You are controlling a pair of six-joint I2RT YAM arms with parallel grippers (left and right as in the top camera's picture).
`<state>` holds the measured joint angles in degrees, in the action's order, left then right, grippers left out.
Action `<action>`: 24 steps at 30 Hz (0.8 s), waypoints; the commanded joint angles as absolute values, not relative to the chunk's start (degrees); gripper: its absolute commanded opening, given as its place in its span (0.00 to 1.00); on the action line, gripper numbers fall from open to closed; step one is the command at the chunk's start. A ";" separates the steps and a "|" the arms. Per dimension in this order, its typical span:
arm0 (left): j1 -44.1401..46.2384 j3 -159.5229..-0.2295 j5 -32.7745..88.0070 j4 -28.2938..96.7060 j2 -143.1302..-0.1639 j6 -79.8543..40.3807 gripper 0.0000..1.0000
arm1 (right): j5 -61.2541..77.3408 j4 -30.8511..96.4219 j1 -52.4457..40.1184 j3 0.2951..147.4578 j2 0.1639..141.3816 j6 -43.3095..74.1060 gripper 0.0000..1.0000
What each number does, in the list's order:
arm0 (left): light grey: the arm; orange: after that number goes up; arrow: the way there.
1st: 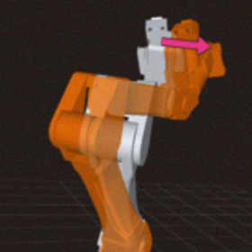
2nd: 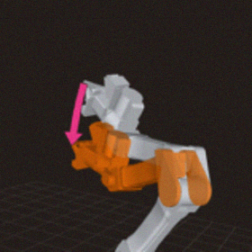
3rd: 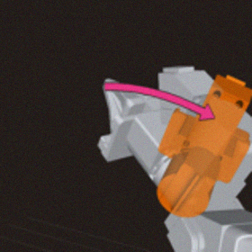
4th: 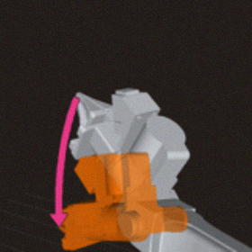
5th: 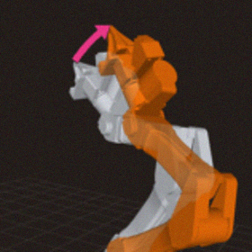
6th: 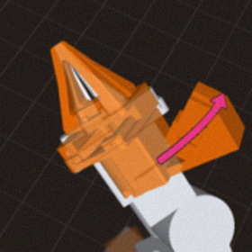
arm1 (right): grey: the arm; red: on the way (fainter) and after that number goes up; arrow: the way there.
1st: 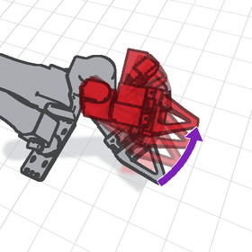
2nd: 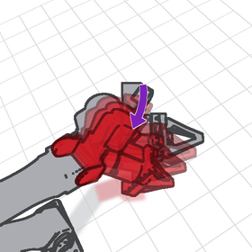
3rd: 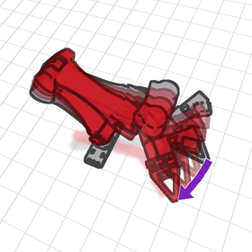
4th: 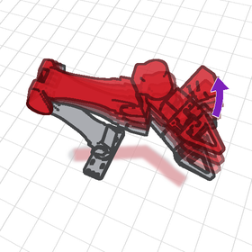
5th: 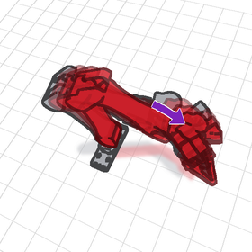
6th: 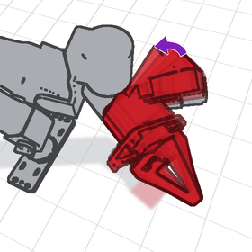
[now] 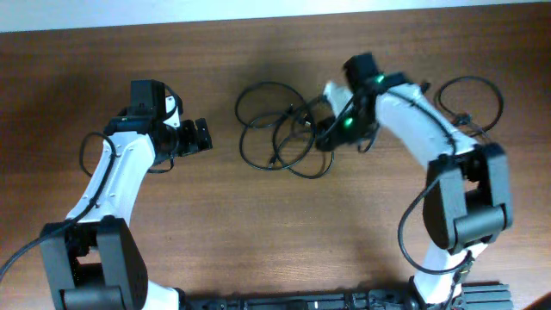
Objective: Untangle cables
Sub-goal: 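Move the right gripper back to the remaining cables and grasp one, then carry the grasped cable right with the right gripper and drop it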
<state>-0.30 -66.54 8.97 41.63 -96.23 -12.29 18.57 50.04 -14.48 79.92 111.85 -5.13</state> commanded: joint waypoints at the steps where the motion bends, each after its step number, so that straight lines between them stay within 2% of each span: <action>1: -0.16 -66.59 9.19 41.65 -96.77 -12.84 0.99 | 17.28 42.92 -17.78 73.12 111.92 -5.48 0.72; 2: -0.16 -66.59 9.19 41.65 -96.77 -12.84 0.99 | 17.28 41.71 -18.33 72.27 111.92 -5.48 0.68; 4: -0.16 -66.59 9.19 41.67 -96.77 -12.84 0.99 | 17.34 40.71 -19.57 71.55 111.92 -5.34 0.45; 7: -0.16 -66.59 9.19 41.67 -96.77 -12.84 0.99 | 22.98 41.32 -20.84 72.34 111.61 -4.03 0.17; 9: -0.16 -66.59 9.17 41.65 -96.77 -12.84 0.99 | 31.14 42.57 -20.93 74.15 111.24 -4.27 0.06; 12: -0.16 -66.59 9.19 41.69 -96.77 -12.84 0.99 | 44.73 47.51 -20.82 82.76 109.54 -8.82 0.04; 16: -0.16 -66.59 9.19 41.67 -96.77 -12.84 0.99 | 45.28 54.78 -20.82 99.13 108.03 -8.80 0.04; 18: -0.16 -66.59 9.19 41.67 -96.77 -12.84 0.99 | 45.25 58.67 -20.82 115.07 107.70 -8.78 0.04; 24: -0.16 -66.59 9.19 41.65 -96.77 -12.82 0.99 | 45.21 59.11 -20.84 144.05 107.70 -8.73 0.04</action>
<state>-0.30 -66.54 8.99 41.60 -96.23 -12.29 43.13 59.02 -20.51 132.77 110.04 -7.79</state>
